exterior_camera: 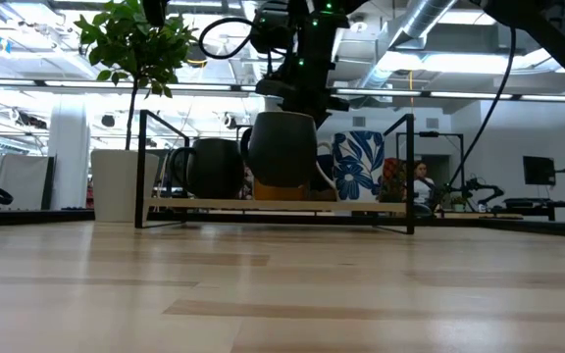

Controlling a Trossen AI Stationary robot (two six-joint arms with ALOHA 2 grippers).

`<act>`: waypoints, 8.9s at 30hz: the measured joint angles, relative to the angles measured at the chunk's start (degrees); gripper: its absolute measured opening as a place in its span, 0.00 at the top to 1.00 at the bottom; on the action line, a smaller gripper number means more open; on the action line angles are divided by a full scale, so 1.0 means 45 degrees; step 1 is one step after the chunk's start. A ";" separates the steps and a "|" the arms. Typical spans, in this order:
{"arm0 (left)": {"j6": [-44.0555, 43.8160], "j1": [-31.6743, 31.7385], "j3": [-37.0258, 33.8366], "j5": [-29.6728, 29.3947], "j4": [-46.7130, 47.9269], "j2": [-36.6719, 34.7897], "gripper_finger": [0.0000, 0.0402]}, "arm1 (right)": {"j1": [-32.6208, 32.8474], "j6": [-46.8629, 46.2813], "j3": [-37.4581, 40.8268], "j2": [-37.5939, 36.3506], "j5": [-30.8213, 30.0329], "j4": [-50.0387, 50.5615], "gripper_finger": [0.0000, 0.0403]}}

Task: Place coffee mugs
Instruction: Put the black-yellow mug on the shelf, then put the white mug on the shelf

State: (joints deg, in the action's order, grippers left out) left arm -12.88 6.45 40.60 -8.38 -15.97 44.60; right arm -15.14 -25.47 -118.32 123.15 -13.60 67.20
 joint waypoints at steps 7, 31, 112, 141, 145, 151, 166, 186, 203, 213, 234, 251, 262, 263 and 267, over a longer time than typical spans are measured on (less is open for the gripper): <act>0.0000 0.0002 0.0000 0.0000 0.0000 -0.0001 0.59 | 0.0000 -0.0039 0.0000 -0.0027 0.0056 -0.0027 0.71; 0.0005 -0.0002 0.0000 0.0000 0.0083 -0.0003 0.59 | -0.0139 0.0773 -0.0338 -0.0777 0.0035 0.0318 0.57; -0.0190 -0.0002 0.0000 0.0097 0.1141 -0.0005 0.59 | 1.5076 -1.8705 1.2823 -0.6890 0.7711 -0.2623 0.59; -0.0288 -0.0002 0.0000 0.0097 0.1146 -0.0002 0.59 | 0.6476 -0.4860 1.2800 -0.5825 0.0980 -0.8373 0.59; -0.0306 -0.0002 0.0000 0.0097 0.1141 -0.0005 0.59 | 0.5168 -0.2973 1.2238 -0.5112 0.1659 -1.0518 0.59; -0.0306 0.0001 -0.0003 0.0097 0.1145 0.0000 0.59 | 0.4057 -0.1096 1.0619 -0.4728 0.3793 -1.0790 0.59; -0.0306 -0.0001 -0.0005 0.0032 0.1346 0.0000 0.59 | 0.4169 -0.4560 1.0027 -0.6768 0.1324 -0.4956 0.59; -0.0437 0.0002 -0.0005 0.0034 0.1379 0.0000 0.59 | 0.4765 -0.6373 1.0040 -0.4028 0.2072 -0.6364 0.65; -0.0536 0.0000 -0.0005 0.0034 0.1404 0.0005 0.59 | 0.3932 -0.5901 1.0047 -0.3975 0.3053 -1.2082 0.58; -0.0787 -0.0044 -0.0003 0.0047 0.1699 0.0100 0.59 | 0.3057 -0.3246 1.0042 -0.5673 0.2793 -0.9464 0.50; -0.5950 -0.2824 0.5068 0.0452 1.0017 0.9517 0.59 | 0.3317 -0.3327 1.0035 -0.9169 -0.3004 -0.1633 0.51; -0.5947 -0.2815 0.5299 0.1538 1.0648 1.2121 0.71 | 0.3463 -0.3211 1.0047 -0.7757 -0.2924 -0.1297 0.51; -0.5455 -0.1635 0.5267 -0.1653 1.4855 0.8305 0.98 | 0.3623 -0.3342 1.0044 -0.7883 -0.2907 -0.1326 0.51; -0.5491 -0.1309 0.5260 -0.2010 1.5053 0.7837 0.98 | 0.3623 -0.3342 1.0044 -0.7883 -0.2907 -0.1348 0.51; -0.4884 0.0352 0.5299 -0.2244 1.4894 0.6554 0.99 | 0.3623 -0.3347 1.0044 -0.7883 -0.2907 -0.1434 0.51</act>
State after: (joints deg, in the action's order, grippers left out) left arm -34.86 8.03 64.45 -18.48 51.06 74.09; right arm 1.17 -40.53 -73.12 87.68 -26.68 60.75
